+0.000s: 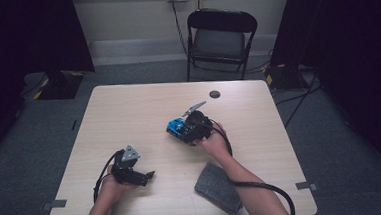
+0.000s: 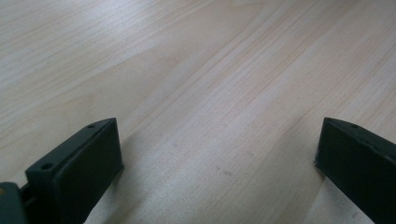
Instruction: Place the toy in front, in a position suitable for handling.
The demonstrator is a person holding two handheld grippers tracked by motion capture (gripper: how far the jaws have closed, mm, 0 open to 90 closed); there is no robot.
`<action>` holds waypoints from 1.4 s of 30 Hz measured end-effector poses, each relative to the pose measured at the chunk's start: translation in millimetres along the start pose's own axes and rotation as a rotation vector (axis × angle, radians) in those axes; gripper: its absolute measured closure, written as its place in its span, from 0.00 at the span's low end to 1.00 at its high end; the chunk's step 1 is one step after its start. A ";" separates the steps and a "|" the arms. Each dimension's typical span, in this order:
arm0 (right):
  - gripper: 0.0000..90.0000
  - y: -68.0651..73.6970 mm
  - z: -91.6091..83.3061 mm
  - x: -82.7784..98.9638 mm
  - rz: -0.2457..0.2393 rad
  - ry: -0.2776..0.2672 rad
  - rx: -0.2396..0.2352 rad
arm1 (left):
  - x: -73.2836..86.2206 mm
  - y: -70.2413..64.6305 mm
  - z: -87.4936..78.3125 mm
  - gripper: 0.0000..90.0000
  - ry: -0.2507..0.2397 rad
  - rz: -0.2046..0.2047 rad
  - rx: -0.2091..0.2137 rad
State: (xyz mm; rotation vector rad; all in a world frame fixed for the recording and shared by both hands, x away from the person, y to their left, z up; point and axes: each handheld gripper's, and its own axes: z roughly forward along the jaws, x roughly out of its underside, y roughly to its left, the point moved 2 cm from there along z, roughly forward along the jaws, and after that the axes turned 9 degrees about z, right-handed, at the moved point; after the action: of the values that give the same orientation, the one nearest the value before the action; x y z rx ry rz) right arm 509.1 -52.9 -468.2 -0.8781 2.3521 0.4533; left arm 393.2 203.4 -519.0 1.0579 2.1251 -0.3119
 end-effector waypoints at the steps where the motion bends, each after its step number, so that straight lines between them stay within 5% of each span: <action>1: 0.31 -2.8 -2.7 3.3 0.005 0.004 0.000 | 0.0 0.0 0.0 0.00 0.000 0.000 0.000; 13: 0.31 -27.5 -26.1 37.7 0.026 0.012 0.023 | 0.0 0.1 0.0 0.00 0.000 0.002 -0.001; 22: 0.31 -35.3 -26.2 59.3 0.030 0.036 0.022 | 0.0 0.2 0.0 0.00 0.000 0.003 -0.001; 42: 0.31 -39.0 -21.9 69.9 0.021 0.034 0.001 | 0.0 0.1 0.0 0.00 0.000 0.002 -0.001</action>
State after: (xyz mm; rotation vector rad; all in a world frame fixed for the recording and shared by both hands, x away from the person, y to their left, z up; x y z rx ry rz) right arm 483.9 -125.7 -499.3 -0.8685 2.3942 0.4491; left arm 393.2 203.5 -519.0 1.0593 2.1243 -0.3098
